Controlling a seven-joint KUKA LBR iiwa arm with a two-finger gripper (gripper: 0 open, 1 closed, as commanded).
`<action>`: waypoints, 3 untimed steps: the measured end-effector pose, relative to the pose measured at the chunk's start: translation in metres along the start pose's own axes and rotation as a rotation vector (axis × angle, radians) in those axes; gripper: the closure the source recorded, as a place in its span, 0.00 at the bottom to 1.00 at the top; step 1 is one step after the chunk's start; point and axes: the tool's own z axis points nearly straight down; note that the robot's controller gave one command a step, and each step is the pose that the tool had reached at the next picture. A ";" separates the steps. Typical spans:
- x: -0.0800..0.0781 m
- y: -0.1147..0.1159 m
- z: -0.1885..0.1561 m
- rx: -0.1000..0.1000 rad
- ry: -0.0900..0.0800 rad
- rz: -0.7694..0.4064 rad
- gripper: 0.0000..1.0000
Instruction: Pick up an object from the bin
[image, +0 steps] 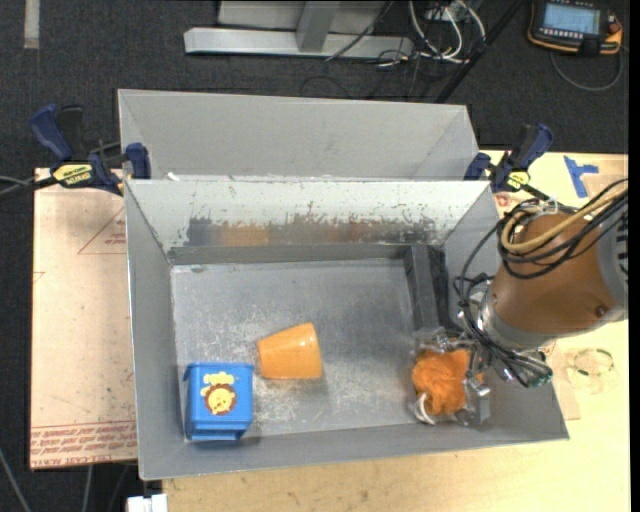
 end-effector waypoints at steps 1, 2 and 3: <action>0.002 -0.004 0.024 -0.002 -0.001 -0.341 1.00; 0.002 -0.004 0.024 -0.002 -0.001 -0.341 1.00; 0.002 -0.004 0.020 -0.003 0.000 -0.341 1.00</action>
Offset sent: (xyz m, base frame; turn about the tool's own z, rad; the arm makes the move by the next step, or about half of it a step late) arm 0.0000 0.0000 0.0000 0.0000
